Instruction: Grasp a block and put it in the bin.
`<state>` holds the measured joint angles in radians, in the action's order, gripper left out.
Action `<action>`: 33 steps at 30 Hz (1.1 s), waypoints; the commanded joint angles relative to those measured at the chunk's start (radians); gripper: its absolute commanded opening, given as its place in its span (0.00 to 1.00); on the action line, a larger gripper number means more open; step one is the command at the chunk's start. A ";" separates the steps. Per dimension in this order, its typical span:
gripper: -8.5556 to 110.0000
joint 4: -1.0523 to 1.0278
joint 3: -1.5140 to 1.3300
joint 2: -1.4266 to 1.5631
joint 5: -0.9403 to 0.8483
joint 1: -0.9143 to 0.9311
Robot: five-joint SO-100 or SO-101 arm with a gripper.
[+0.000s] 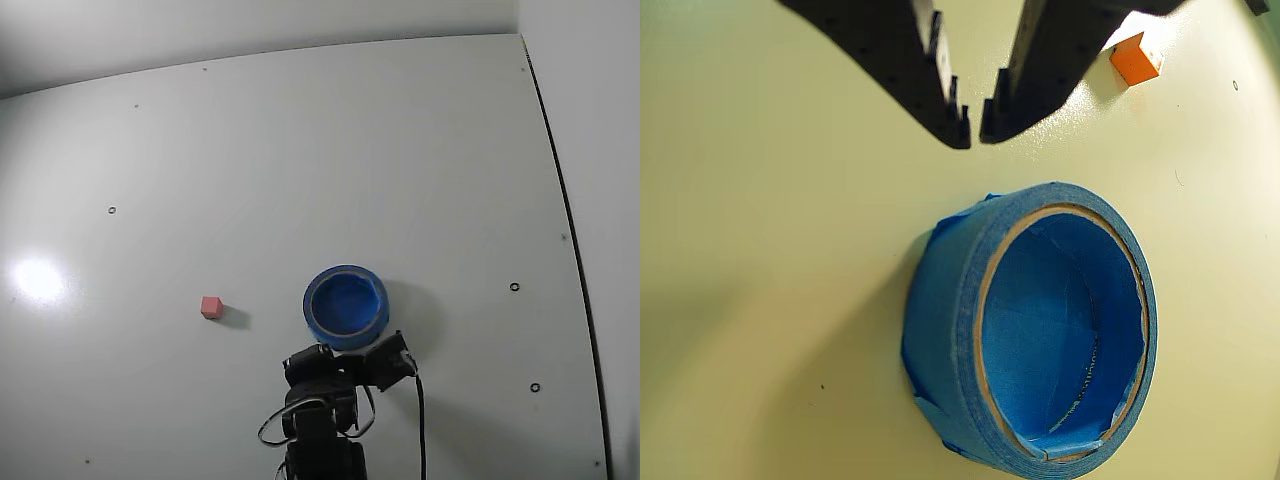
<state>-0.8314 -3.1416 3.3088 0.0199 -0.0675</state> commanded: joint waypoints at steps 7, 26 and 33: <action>0.08 -0.002 0.091 -0.005 -0.135 0.005; 0.27 -0.256 0.779 -0.528 -0.891 -0.109; 0.28 -0.270 1.103 -0.879 -0.818 -0.322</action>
<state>-1.0999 -2.2918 2.5924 -0.8283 -0.2915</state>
